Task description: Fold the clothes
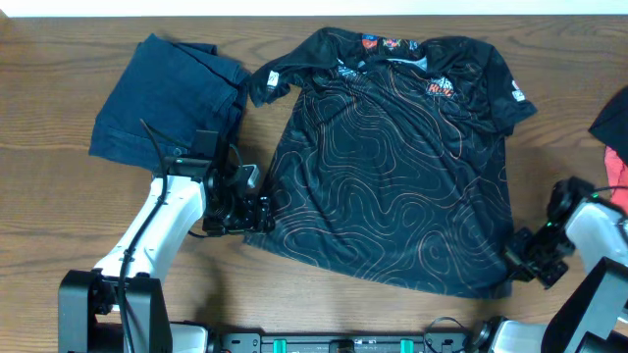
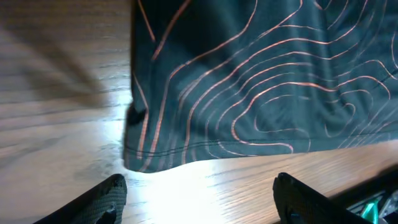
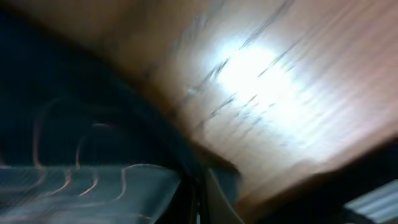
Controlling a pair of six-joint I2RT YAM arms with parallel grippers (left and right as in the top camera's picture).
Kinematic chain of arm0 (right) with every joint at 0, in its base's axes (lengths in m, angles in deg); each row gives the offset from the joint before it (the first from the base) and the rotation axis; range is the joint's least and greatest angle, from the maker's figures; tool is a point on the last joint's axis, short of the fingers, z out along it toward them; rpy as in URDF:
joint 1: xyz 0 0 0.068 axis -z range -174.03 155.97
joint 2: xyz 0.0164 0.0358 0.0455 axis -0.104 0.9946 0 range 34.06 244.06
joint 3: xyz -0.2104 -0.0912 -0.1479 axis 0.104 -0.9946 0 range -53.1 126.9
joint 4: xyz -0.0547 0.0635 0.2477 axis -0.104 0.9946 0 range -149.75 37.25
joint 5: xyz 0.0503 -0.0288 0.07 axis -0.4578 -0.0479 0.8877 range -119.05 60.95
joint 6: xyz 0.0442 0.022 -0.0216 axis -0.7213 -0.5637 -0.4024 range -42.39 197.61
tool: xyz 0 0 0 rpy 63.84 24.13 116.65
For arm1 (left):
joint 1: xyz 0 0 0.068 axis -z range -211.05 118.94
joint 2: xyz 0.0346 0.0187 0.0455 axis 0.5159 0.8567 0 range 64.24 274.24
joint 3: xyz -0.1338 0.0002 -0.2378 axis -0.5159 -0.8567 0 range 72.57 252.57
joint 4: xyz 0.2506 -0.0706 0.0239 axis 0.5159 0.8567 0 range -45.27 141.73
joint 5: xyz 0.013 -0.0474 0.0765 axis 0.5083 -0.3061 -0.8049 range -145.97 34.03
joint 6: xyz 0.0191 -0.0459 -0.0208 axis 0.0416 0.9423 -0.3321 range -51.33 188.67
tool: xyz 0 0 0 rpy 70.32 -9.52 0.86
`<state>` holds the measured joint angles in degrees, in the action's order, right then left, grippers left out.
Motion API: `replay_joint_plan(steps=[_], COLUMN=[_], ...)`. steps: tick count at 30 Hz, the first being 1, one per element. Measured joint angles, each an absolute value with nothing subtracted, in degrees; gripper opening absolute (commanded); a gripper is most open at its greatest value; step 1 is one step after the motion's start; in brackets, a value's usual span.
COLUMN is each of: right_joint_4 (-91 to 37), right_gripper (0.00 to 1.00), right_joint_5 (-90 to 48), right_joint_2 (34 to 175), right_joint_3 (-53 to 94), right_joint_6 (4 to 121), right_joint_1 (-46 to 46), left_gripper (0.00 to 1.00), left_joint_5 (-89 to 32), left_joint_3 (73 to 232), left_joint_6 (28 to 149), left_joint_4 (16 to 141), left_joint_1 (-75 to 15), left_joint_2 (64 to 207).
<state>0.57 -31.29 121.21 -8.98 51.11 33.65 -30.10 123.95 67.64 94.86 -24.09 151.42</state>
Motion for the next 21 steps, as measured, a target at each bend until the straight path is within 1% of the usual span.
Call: replay_joint_plan(steps=[3,7,14,15,16,17,18,19,21], right_joint_4=[2.88,3.36,3.65,3.65,3.67,3.67,3.65,3.65,3.39], right_gripper=[0.01,0.01,0.01,0.01,0.01,0.01,0.01,0.01,0.01], right_joint_5=[-31.88,-32.21,-32.34,-32.34,-32.34,-32.36,-32.39,-32.39,-32.39], right_joint_2=[121.21,121.21,121.21,121.21,121.21,121.21,121.21,121.21,121.21], right_joint_3=[-4.80,-3.27,-3.27,-3.27,-3.27,-3.27,-3.27,-3.27,-3.27], right_joint_6=[51.27,51.31,51.31,51.31,51.31,51.31,51.31,51.31,51.31], right_joint_1=[34.03,34.03,34.03,34.05,34.05,34.05,34.05,34.07,34.31], left_gripper=[0.77,0.78,0.78,0.74,0.63,0.36,0.19,0.06,0.06], left_joint_5=[-29.07,-28.48,-27.45,-27.63,-27.76,-28.00,-28.31,-28.50,-29.03], left_joint_3=[123.92,122.98,116.56,115.62,114.85,114.28,113.85,113.56,113.41], left_joint_6=[67.85,68.66,72.38,73.27,74.28,75.15,76.09,76.60,77.56], left_joint_4=[95.12,94.35,86.60,85.72,84.89,84.37,84.08,83.78,83.80], left_joint_1=[-23.57,-21.78,-17.43,-16.92,-16.62,-16.47,-16.47,-16.47,-16.47], left_joint_2=[151.42,151.42,151.42,151.42,151.42,151.42,151.42,151.42,151.42])
